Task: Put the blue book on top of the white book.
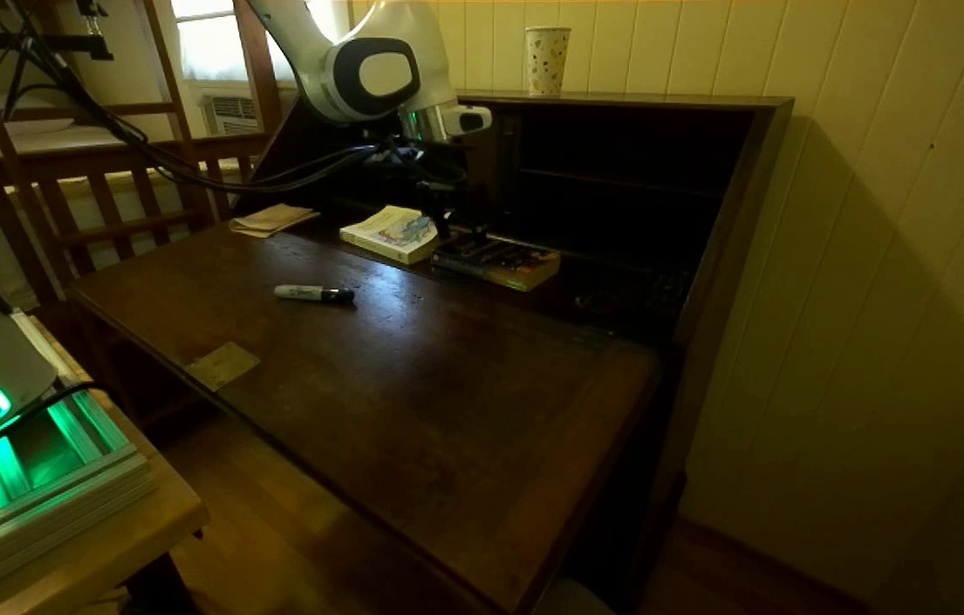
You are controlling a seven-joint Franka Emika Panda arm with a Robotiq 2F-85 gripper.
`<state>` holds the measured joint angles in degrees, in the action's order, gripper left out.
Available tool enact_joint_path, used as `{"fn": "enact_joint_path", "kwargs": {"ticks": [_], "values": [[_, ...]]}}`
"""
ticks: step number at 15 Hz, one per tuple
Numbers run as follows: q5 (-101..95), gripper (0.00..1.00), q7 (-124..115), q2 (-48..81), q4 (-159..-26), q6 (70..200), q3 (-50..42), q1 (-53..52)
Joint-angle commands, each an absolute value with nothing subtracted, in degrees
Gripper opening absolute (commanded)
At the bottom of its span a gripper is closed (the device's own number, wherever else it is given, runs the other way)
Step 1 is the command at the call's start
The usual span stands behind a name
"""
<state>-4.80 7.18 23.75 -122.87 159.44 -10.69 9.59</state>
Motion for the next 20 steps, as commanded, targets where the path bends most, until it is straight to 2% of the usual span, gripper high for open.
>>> {"fn": "enact_joint_path", "kwargs": {"ticks": [1,6,7,8,19,20], "values": [[-5.4,1.0,6.7,24.7,-123.6,162.1,-10.1,9.7],[-5.7,1.0,6.8,25.6,-123.5,162.4,-9.9,9.6],[-5.7,0.9,6.8,25.8,-123.4,162.4,-10.0,9.6],[-5.8,0.74,6.6,26.0,-123.4,162.5,-10.1,9.6],[-5.4,0.01,6.1,26.4,-122.1,161.4,-10.4,9.8],[-5.2,0.39,5.9,26.5,-122.0,161.7,-10.4,9.9]]}}
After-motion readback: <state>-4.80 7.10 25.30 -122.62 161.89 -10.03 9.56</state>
